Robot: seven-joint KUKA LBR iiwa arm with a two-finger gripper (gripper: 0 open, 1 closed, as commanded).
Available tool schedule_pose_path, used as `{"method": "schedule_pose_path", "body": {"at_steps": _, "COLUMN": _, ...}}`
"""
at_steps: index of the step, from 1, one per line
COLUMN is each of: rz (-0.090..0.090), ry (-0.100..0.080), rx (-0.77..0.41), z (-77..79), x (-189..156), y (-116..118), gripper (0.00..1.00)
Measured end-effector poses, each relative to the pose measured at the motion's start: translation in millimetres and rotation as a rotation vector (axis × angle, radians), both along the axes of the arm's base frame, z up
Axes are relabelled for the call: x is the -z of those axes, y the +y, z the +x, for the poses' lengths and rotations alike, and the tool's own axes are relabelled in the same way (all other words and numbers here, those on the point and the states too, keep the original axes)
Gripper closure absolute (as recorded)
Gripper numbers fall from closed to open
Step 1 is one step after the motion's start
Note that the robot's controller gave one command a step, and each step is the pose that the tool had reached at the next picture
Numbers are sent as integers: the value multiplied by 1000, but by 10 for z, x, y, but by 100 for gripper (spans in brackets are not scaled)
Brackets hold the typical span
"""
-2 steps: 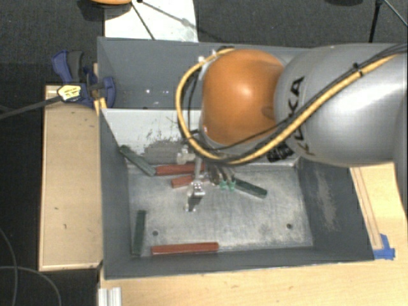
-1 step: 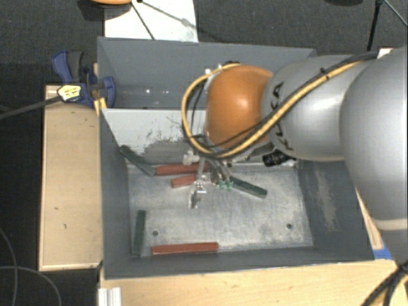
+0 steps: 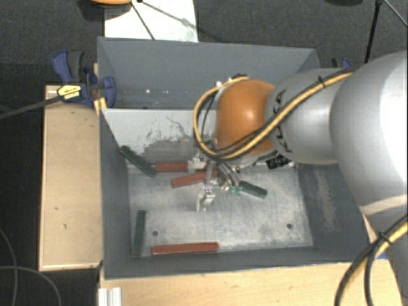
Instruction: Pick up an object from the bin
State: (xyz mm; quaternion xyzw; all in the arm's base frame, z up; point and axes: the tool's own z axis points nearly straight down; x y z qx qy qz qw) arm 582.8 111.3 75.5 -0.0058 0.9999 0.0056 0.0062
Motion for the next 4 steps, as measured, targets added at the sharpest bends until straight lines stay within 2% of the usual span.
{"method": "schedule_pose_path", "body": {"at_steps": 1, "rz": -10, "ry": 20, "rx": 281, "z": 23, "x": -14, "y": 260, "gripper": 0}}
{"method": "schedule_pose_path", "body": {"at_steps": 2, "rz": -18, "ry": 7, "rx": 238, "z": -53, "x": -20, "y": 388, "gripper": 0}}
{"method": "schedule_pose_path", "body": {"at_steps": 3, "rz": -7, "ry": 7, "rx": 346, "z": 34, "x": 18, "y": 696, "gripper": 100}}
{"method": "schedule_pose_path", "body": {"at_steps": 4, "rz": -7, "ry": 7, "rx": 347, "z": 34, "x": 18, "y": 696, "gripper": 100}}
